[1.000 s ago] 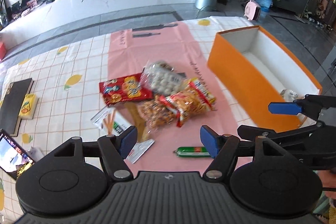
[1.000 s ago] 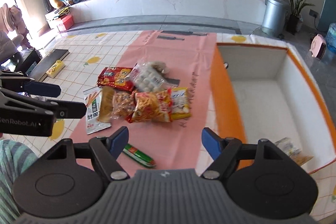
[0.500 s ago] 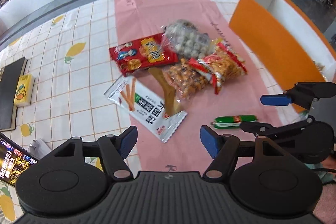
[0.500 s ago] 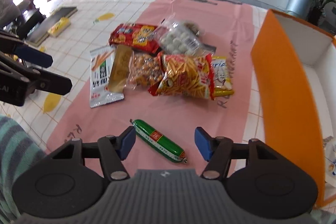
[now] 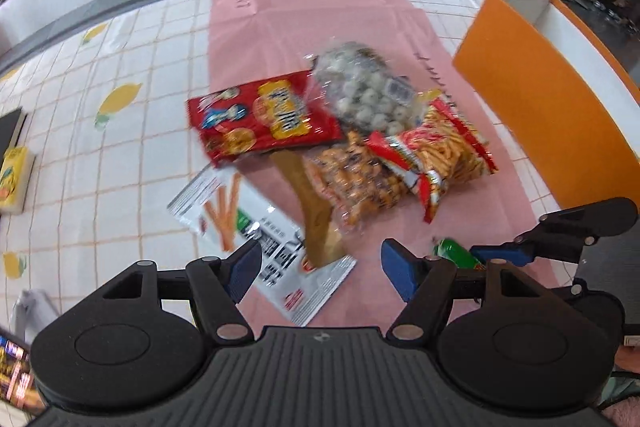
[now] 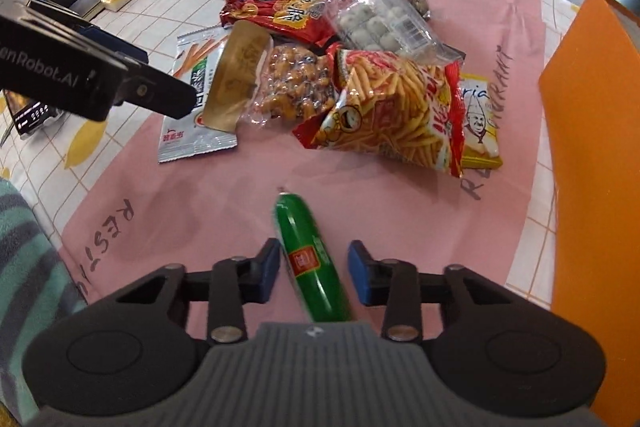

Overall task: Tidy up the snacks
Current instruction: 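Grasp the green sausage with the right tool while the left grasps the Mimi bag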

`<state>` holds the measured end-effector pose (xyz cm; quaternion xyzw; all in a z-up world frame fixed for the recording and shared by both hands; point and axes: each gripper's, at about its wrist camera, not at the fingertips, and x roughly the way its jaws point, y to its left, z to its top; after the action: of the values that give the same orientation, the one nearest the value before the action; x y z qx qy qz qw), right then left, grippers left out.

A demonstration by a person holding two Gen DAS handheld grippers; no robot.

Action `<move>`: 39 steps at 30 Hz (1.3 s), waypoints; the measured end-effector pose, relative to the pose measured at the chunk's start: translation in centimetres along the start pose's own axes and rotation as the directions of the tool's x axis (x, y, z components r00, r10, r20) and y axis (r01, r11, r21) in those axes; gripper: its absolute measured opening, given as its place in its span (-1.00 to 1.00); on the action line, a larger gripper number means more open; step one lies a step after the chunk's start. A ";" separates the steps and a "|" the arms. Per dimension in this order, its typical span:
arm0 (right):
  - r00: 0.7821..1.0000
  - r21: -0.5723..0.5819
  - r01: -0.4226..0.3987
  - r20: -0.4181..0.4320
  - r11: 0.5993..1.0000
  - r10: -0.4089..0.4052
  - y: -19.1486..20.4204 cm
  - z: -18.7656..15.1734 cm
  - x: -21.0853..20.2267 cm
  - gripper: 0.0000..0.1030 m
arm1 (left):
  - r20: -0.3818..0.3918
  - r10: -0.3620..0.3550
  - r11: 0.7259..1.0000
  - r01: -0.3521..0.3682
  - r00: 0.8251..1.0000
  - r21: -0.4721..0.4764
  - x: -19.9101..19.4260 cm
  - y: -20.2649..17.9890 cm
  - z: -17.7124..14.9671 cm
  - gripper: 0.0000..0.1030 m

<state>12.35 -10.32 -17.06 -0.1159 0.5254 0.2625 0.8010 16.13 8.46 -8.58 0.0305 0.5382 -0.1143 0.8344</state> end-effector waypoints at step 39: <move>0.998 0.277 -0.057 0.044 0.959 0.047 -8.4 -0.6 -1.0 -0.60 | -0.080 -0.045 0.756 0.086 0.996 0.649 8.7 -10.7 5.6 0.00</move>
<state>16.12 -17.94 -17.21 0.0166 0.5452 0.2089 0.8117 22.13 -4.27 -13.35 0.3034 0.4902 -0.3225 0.7508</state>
